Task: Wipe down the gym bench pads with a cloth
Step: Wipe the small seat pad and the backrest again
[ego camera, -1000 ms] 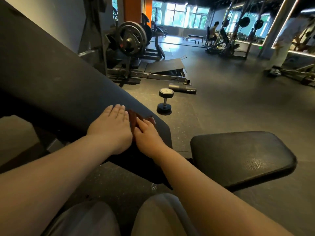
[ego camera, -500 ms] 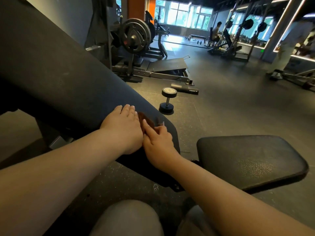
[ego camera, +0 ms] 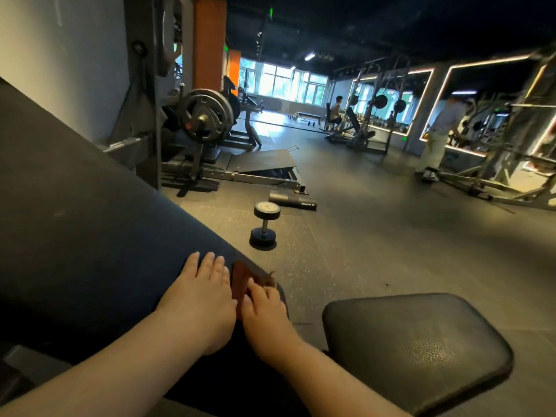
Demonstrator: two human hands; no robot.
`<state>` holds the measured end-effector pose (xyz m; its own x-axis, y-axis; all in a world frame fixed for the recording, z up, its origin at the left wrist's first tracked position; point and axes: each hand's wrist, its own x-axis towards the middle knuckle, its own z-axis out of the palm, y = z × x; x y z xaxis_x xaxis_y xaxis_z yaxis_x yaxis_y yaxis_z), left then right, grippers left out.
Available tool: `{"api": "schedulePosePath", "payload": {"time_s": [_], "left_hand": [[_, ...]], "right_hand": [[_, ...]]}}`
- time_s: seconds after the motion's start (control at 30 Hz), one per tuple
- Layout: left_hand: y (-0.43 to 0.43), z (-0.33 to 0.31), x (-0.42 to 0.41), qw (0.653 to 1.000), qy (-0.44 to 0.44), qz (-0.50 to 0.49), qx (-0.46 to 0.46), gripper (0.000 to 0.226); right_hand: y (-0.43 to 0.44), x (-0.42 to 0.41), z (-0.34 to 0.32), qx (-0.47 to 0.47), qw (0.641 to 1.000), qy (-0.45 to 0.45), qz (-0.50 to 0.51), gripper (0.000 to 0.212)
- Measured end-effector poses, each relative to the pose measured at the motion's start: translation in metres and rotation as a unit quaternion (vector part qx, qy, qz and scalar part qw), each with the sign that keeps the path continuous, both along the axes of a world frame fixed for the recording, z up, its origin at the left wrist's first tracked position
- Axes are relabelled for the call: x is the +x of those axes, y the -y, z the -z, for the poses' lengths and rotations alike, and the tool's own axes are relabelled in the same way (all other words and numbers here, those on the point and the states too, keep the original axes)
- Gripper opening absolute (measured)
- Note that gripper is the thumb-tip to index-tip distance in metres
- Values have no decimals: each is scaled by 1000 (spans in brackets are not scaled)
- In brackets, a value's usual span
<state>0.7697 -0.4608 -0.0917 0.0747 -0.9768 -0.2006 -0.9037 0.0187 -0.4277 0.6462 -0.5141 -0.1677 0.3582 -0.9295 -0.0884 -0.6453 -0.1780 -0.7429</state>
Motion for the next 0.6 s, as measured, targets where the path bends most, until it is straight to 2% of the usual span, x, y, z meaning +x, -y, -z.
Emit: {"api": "schedulePosePath", "payload": {"time_s": [0.17,0.27,0.43,0.6], "left_hand": [[-4,2,-5,1000,2,16,2,63],[-3,4,-3,1000,2,18,-4,62],[-6,7,-3,1000,6,11,-11,62],[-5,2,-10,1000,25,3,7,62]], "right_hand": [[-34,-22,6,-15,999,-14,-38,52],[-10,-9,-5,-14,999,-4,-33,52],[24,10,-12,26,999,-38,13,55],[-34,-26,6,-10,998,17,-59,56]]}}
